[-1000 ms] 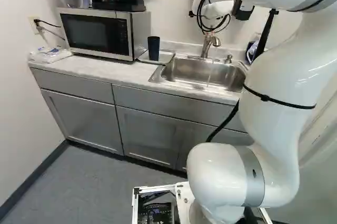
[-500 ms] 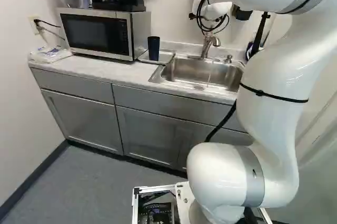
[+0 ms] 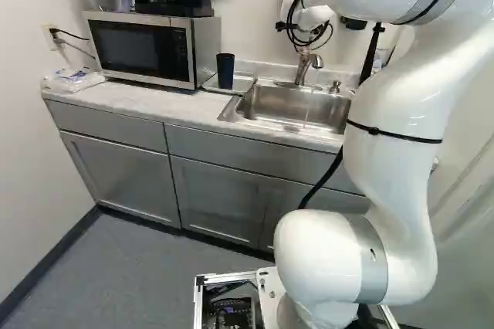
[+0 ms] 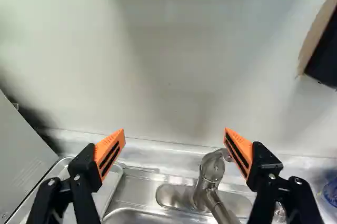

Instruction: Rinse the cup and place it in the tray

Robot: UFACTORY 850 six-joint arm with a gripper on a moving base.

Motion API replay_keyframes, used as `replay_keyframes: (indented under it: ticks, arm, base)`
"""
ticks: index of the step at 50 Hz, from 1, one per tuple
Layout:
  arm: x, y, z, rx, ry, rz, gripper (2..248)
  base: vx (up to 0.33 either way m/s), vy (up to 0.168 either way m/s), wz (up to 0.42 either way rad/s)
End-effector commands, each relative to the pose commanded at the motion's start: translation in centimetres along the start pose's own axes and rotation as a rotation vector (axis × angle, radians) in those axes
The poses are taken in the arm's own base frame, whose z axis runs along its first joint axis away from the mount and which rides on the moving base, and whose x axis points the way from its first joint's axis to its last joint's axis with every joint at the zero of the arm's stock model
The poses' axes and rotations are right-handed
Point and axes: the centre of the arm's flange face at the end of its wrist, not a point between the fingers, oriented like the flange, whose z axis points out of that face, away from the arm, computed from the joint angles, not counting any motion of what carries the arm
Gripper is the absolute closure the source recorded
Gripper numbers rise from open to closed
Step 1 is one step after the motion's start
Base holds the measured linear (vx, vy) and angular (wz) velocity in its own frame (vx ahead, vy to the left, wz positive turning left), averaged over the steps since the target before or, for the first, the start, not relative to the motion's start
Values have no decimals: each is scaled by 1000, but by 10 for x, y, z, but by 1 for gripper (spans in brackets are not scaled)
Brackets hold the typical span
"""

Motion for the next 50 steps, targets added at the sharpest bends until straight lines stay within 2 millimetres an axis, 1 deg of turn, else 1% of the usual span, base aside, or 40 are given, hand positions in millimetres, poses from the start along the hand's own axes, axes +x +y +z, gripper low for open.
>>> replay_keyframes:
  ticks: [27, 50]
  arm:
    - [-1, -1, 4, 1, -11, 0, 3]
    - [-3, -1, 2, 2, -39, 0, 3]
  base:
    - [0, 0, 0]
    - [0, 0, 0]
